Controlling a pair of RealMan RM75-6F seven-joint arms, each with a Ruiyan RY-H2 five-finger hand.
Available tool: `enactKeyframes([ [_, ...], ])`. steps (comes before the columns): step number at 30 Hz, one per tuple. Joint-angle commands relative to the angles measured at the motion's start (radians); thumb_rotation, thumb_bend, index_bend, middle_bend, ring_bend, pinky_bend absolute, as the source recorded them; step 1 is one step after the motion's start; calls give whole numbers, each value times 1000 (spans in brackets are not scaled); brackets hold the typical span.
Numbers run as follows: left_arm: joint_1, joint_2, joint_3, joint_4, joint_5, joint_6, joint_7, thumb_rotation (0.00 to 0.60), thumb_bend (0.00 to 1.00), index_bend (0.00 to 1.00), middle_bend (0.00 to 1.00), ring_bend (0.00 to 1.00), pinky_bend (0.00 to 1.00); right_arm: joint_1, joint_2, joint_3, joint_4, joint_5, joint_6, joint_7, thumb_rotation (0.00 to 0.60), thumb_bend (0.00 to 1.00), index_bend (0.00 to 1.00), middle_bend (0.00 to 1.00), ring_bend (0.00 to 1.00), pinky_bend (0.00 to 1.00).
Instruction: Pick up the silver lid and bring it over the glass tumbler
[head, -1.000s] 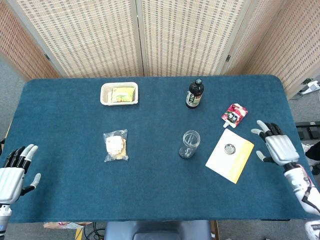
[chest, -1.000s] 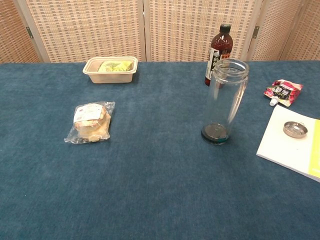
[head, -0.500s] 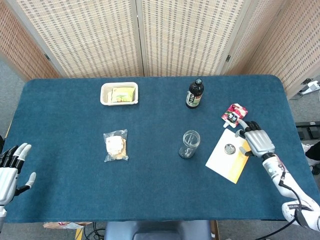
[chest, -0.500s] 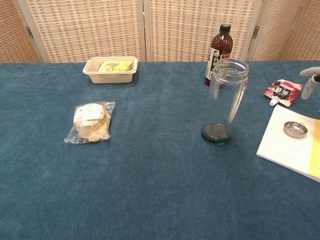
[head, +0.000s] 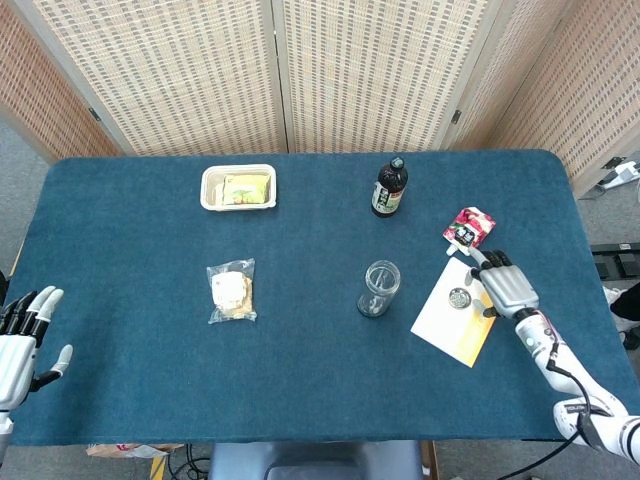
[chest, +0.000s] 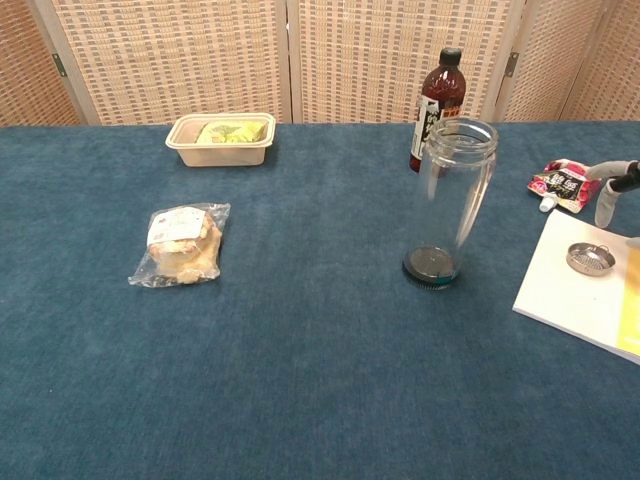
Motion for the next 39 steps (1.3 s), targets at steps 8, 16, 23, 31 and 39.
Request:
enactKeyframes([
  [8, 4, 5, -4, 2, -1, 8, -14, 600, 351, 0, 52, 0, 53, 20, -54, -13, 56, -9, -18, 17, 600, 426, 434, 0, 0, 0],
  [16, 6, 7, -5, 5, 2, 13, -27, 600, 351, 0, 52, 0, 53, 29, -77, -20, 83, -14, -24, 24, 600, 438, 459, 0, 0, 0],
  [23, 6, 8, -7, 9, 1, 13, -37, 600, 351, 0, 52, 0, 52, 37, -90, -23, 99, -13, -32, 24, 600, 457, 499, 0, 0, 0],
  [31, 6, 7, -7, 13, 4, 16, -42, 600, 352, 0, 52, 0, 50, 41, -101, -28, 110, -17, -31, 26, 600, 499, 515, 7, 0, 0],
  [39, 7, 3, -7, 17, 11, 22, -43, 600, 354, 0, 52, 0, 49, 39, -87, -30, 84, -21, -11, 10, 600, 549, 564, 26, 0, 0],
])
